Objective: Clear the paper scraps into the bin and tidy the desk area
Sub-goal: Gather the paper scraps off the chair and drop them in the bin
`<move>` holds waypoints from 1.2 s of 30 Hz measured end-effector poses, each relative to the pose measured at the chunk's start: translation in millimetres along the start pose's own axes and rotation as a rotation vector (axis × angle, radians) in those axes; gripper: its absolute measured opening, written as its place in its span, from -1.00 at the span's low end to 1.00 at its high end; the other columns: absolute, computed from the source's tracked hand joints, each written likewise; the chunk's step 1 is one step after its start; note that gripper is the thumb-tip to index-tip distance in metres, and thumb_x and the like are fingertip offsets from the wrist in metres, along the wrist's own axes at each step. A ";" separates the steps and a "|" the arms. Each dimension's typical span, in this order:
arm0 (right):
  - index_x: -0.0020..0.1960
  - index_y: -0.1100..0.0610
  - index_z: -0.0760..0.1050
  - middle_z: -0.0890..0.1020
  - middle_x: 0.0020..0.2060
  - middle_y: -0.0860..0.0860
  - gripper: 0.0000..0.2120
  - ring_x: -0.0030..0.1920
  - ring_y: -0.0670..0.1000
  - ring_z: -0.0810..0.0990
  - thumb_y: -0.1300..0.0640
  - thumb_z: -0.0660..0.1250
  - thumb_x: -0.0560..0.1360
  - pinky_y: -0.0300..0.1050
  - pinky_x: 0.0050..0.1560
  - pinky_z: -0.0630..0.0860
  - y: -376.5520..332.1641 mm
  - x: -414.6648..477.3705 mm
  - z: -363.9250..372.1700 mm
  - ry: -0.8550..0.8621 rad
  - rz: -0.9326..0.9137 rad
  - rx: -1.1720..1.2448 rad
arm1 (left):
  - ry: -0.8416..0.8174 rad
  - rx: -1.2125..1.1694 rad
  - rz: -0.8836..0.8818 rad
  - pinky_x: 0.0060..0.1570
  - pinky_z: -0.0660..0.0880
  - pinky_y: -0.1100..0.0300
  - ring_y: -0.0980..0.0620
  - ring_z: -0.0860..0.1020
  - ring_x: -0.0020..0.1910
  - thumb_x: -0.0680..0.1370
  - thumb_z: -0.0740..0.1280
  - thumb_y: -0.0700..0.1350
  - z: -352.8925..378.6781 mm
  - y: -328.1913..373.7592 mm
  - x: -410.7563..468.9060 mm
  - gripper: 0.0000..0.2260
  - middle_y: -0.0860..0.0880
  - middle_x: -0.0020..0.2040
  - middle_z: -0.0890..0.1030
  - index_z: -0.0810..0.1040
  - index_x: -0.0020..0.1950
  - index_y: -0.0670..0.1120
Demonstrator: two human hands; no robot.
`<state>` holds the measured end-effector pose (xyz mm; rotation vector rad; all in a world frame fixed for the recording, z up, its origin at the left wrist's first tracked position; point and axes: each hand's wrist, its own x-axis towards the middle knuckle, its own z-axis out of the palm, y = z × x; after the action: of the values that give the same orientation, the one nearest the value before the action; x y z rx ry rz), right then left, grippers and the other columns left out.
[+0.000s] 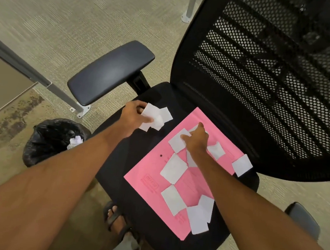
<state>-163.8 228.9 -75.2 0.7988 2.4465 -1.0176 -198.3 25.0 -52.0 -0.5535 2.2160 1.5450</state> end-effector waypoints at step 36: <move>0.18 0.15 0.37 0.49 0.16 0.18 -0.47 0.15 0.19 0.48 0.25 0.55 0.32 0.09 0.08 0.50 9.0 12.4 -7.5 0.031 -0.187 -0.066 | -0.361 0.469 0.113 -0.17 0.62 0.13 0.02 0.60 -0.17 0.39 0.53 -0.21 77.1 -30.6 -89.5 -0.67 -0.04 -0.03 0.63 0.58 0.12 -0.13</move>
<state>-168.6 244.0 -81.4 0.5763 2.6052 -0.9900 -99.9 97.1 -54.8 -0.0059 2.2345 1.0126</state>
